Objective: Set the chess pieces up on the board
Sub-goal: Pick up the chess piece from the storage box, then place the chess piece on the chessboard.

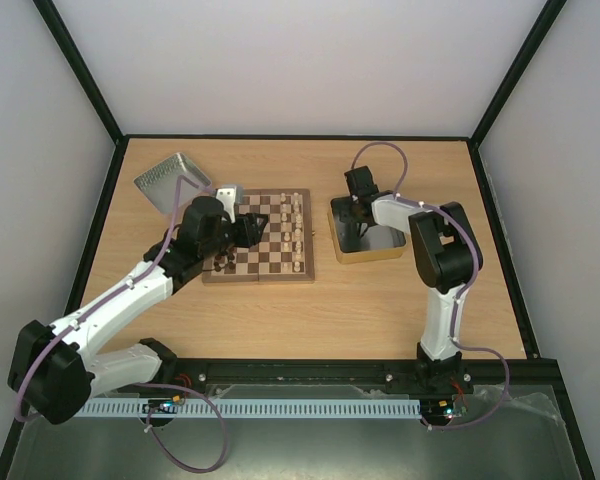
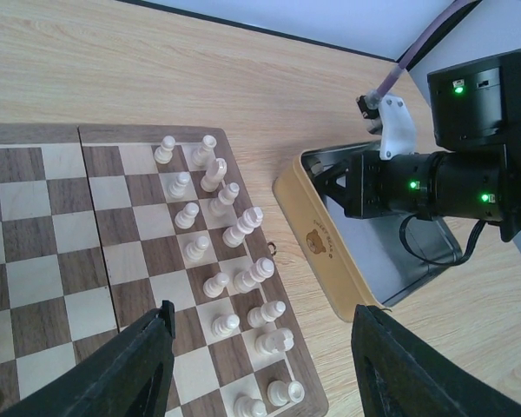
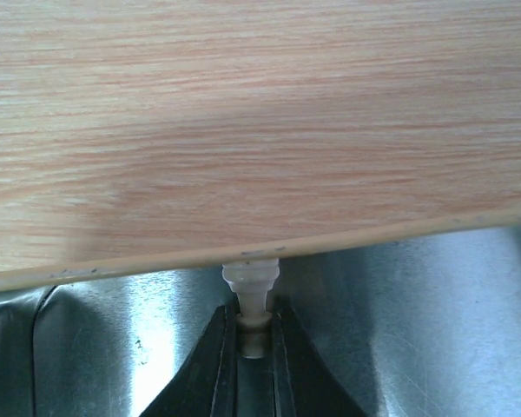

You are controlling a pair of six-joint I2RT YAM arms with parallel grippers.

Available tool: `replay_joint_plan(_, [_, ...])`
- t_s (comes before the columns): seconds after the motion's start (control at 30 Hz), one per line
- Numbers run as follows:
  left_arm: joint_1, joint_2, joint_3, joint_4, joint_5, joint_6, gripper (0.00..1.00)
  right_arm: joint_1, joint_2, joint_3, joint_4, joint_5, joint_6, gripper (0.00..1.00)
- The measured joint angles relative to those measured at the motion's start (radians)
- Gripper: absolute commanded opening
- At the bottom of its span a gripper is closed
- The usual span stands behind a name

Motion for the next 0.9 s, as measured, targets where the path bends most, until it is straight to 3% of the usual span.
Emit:
replay_joint_plan(0.2, [0.000, -0.025, -0.005, -0.002, -0.001, -0.030, 0.60, 0.000, -0.071, -0.002, -0.124, -0.052, 0.007, 0.03])
replay_joint_plan(0.37, [0.019, -0.028, -0.005, -0.019, 0.039, -0.121, 0.63, 0.000, -0.286, -0.073, -0.193, -0.165, -0.002, 0.04])
replay_joint_plan(0.6, [0.091, -0.024, -0.003, 0.020, 0.263, -0.293, 0.69, 0.048, -0.533, -0.181, -0.159, -0.463, -0.092, 0.05])
replay_joint_plan(0.8, [0.095, 0.026, 0.003, 0.109, 0.462, -0.372, 0.71, 0.174, -0.540, -0.183, -0.132, -0.642, -0.168, 0.05])
replay_joint_plan(0.9, [0.092, 0.057, 0.003, 0.125, 0.513, -0.393, 0.63, 0.222, -0.520, -0.162, -0.124, -0.687, -0.189, 0.05])
